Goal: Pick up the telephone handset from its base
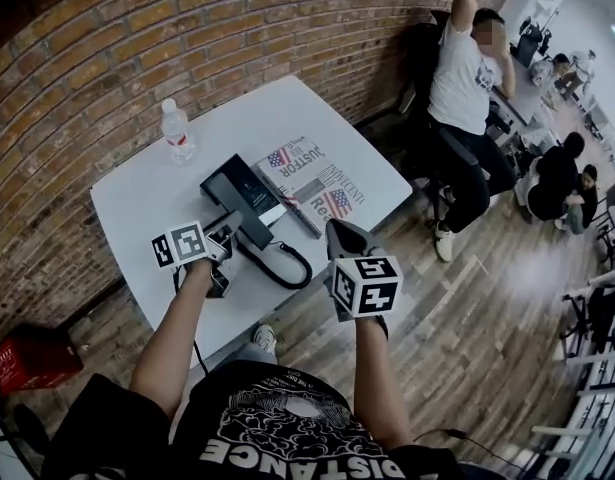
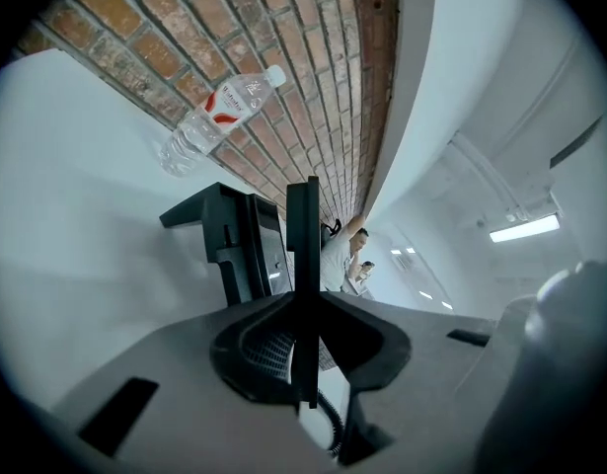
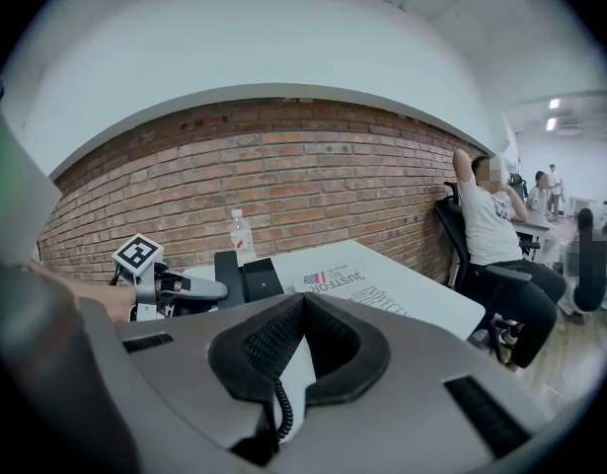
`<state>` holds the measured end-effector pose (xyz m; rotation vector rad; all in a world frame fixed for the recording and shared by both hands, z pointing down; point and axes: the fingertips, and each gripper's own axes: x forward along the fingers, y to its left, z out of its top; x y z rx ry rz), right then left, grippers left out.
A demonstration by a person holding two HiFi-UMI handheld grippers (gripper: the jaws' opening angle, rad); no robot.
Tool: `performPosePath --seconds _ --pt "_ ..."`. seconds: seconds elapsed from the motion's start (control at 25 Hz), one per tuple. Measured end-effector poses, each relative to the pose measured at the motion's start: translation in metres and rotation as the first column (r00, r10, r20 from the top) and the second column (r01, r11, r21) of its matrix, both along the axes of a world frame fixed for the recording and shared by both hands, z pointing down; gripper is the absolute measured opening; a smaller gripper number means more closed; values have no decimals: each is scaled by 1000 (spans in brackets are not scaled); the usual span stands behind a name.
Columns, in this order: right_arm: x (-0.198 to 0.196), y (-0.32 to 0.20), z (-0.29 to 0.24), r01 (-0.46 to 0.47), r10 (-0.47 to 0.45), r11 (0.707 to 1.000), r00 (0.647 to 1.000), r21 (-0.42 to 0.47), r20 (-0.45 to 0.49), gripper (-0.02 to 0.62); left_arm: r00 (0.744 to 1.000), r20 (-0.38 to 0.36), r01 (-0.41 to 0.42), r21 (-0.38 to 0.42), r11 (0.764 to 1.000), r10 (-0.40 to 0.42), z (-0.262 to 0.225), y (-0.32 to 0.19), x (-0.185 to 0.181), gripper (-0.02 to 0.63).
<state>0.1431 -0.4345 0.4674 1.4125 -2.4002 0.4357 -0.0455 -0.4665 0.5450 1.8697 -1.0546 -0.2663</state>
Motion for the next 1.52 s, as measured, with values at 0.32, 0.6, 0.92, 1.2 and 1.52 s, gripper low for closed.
performPosePath --seconds 0.32,0.6,0.92,1.2,1.52 --pt "51 40 -15 -54 53 998 999 37 10 0 1000 20 -18 80 997 16 -34 29 43 74" --pt "101 80 -25 -115 114 991 993 64 26 0 995 40 -92 157 983 86 -66 63 103 74" --pt "152 132 -33 -188 186 978 982 88 31 0 979 106 -195 220 956 175 -88 106 169 74" --pt "181 176 -38 -237 235 966 972 103 28 0 953 182 -282 254 925 241 -98 146 213 74" --pt "203 224 -47 -294 291 947 956 130 43 0 919 261 -367 301 880 294 -112 190 252 74"
